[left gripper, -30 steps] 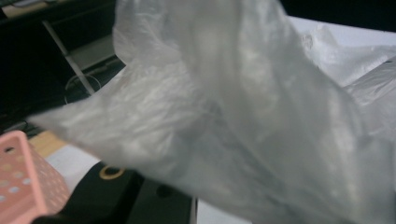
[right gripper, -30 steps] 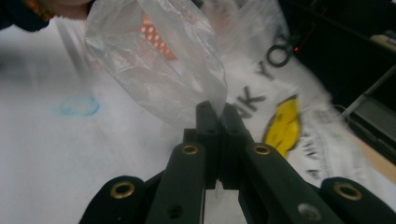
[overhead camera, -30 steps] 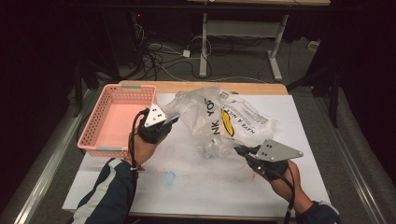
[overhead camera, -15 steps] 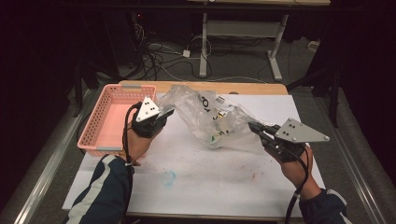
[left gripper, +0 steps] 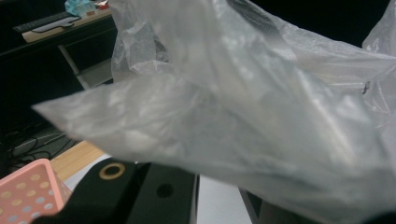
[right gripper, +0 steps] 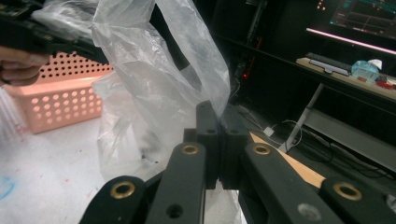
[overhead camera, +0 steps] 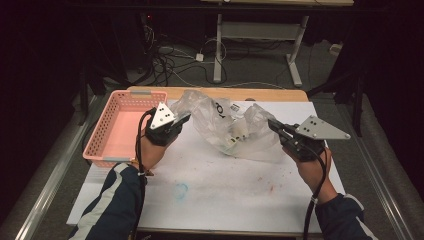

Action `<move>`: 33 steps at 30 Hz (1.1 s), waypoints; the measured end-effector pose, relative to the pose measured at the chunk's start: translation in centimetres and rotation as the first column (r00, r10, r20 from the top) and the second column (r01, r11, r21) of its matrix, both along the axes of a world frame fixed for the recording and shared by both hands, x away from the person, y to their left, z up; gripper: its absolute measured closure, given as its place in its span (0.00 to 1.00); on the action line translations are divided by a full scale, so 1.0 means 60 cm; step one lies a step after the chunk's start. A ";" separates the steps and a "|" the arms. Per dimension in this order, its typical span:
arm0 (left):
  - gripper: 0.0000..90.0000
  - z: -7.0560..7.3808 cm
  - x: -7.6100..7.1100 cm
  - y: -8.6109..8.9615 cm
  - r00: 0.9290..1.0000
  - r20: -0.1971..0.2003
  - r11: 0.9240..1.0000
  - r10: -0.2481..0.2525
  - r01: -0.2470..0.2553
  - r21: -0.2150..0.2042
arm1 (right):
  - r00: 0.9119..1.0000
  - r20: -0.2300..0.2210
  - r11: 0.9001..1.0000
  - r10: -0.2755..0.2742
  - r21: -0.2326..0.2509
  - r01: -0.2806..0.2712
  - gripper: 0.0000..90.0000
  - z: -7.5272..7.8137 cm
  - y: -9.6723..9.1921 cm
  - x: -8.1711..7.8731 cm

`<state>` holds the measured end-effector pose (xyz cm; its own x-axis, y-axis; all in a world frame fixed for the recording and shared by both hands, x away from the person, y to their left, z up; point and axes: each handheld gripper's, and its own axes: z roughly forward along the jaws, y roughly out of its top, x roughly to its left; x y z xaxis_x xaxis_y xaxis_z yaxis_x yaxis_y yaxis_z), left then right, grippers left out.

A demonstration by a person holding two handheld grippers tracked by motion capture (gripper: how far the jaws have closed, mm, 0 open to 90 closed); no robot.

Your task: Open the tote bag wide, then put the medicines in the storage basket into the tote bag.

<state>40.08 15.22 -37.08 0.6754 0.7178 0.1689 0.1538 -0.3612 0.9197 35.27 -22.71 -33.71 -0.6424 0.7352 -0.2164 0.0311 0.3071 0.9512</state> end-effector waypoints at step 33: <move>0.97 0.140 -0.038 0.013 0.981 0.191 0.998 -0.019 0.031 -0.060 | 0.992 0.122 0.994 0.006 0.107 -0.019 1.00 0.112 0.029 0.001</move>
<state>37.81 16.00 -28.68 0.6535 0.7140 0.2512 -0.0341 -0.3038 0.9521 35.36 -20.95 -26.97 -0.6254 0.7505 -0.2136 -0.0900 0.2025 0.9751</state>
